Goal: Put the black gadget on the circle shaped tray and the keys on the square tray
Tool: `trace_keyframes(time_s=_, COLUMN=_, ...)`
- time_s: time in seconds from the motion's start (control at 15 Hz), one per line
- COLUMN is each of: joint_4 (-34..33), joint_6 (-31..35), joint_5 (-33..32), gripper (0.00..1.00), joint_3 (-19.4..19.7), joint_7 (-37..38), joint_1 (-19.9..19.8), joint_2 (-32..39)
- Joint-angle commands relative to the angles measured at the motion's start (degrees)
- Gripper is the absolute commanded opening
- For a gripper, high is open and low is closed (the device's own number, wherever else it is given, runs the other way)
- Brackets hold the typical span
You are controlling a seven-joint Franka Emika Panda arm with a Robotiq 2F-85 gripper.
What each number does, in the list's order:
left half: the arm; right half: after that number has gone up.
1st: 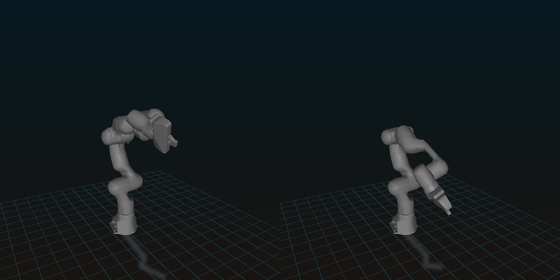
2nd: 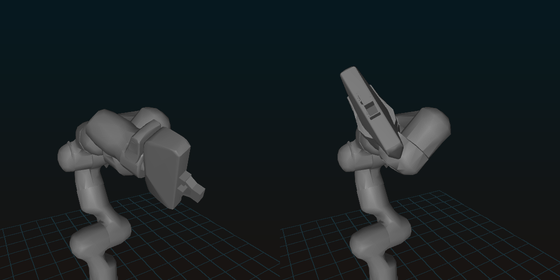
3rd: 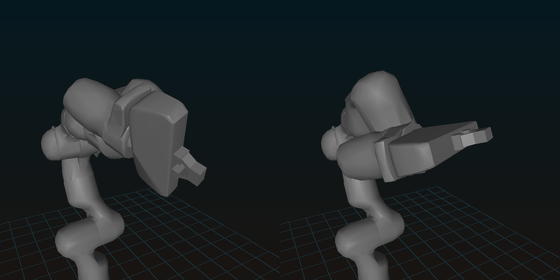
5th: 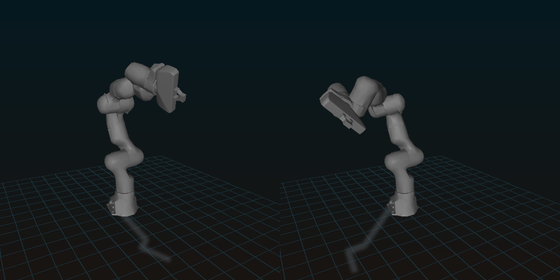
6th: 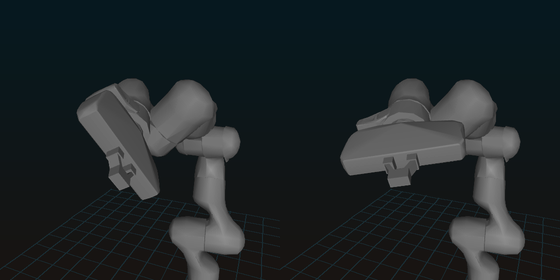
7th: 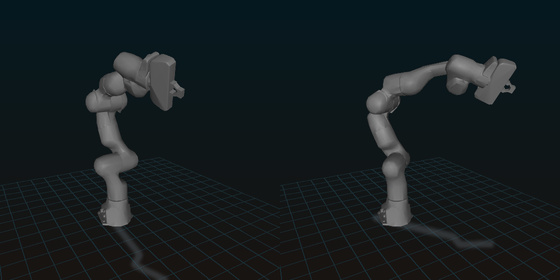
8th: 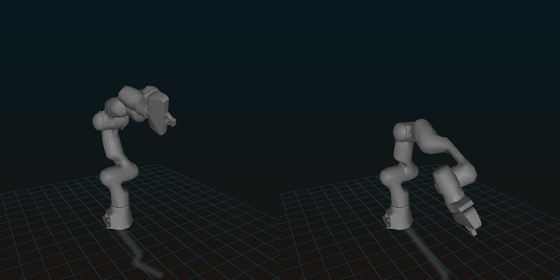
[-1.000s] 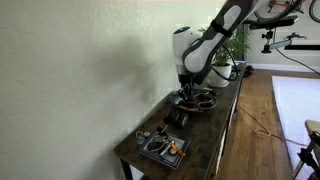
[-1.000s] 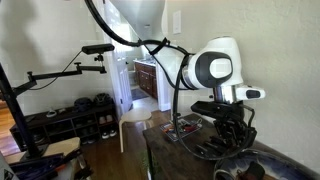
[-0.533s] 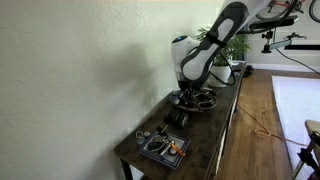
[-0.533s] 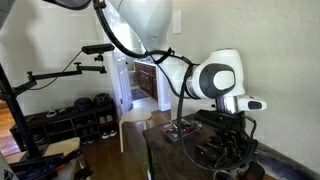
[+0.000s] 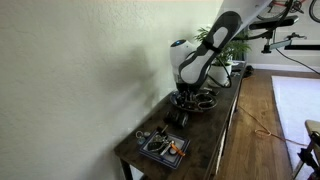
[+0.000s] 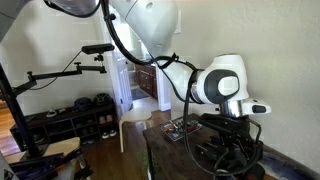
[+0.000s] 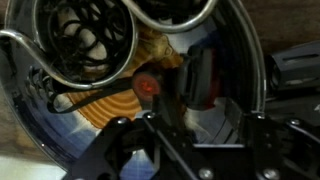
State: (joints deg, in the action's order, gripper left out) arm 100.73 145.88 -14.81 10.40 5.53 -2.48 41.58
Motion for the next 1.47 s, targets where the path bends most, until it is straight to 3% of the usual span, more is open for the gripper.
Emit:
trace_keyframes(time_s=0.0, joint_4=0.7, joint_6=1.6, joint_5=0.4, gripper=0.99, joint_3=0.3, joint_7=0.0, joint_1=0.4, joint_2=-1.3)
trace_keyframes(time_s=0.87, joint_4=4.4, joint_6=0.7, joint_5=1.1, gripper=1.00, joint_3=-3.6, joint_7=-2.1, joint_1=2.7, joint_2=-9.0)
trace_keyframes(time_s=1.4, joint_4=2.9, joint_6=-0.9, joint_5=6.6, gripper=1.00, joint_3=-11.3, joint_7=-12.9, joint_1=0.8, joint_2=-8.1)
